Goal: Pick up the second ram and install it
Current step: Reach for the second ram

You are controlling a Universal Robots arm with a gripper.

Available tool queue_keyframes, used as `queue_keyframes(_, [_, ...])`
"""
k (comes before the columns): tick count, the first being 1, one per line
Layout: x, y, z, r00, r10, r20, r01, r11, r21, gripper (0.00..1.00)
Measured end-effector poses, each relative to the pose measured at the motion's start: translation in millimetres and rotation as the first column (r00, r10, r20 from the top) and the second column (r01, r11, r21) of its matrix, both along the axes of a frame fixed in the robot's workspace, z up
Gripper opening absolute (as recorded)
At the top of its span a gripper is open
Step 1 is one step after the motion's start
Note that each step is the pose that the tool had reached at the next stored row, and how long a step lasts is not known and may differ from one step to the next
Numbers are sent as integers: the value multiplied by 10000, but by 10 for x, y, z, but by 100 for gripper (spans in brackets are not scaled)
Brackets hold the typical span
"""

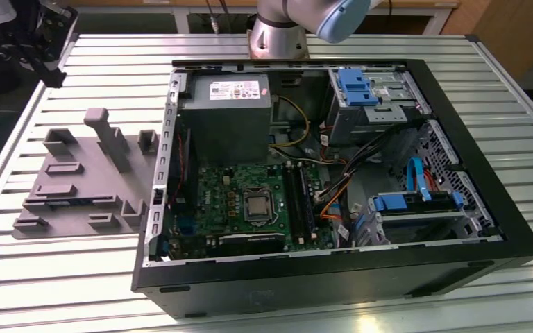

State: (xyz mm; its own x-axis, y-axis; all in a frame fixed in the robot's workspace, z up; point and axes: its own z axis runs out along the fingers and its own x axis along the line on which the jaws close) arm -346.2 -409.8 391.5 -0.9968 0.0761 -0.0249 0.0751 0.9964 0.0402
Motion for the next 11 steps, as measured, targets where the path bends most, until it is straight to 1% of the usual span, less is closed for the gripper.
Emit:
queue_keyframes(3, [-1, 1, 14, 10000, 1, -1, -1, 10000, -17, 11])
queue_keyframes(4, [-2, 2, 18, 10000, -1, 0, 1, 10000, -60, 11])
queue_keyframes(6, [-7, 4, 29, 10000, 0, 2, 0, 9997, -230, 11])
queue_keyframes(7, [-10, 4, 29, 10000, -1, 5, 1, 9996, -292, 11])
queue_keyframes(8, [-15, 4, 29, 10000, -1, 5, 1, 9994, -334, 11])
queue_keyframes(9, [-22, 4, 29, 10000, -1, 3, 1, 9994, -352, 11])
queue_keyframes(11, [-82, 4, 29, 10000, 0, 4, 0, 9994, -353, 11])
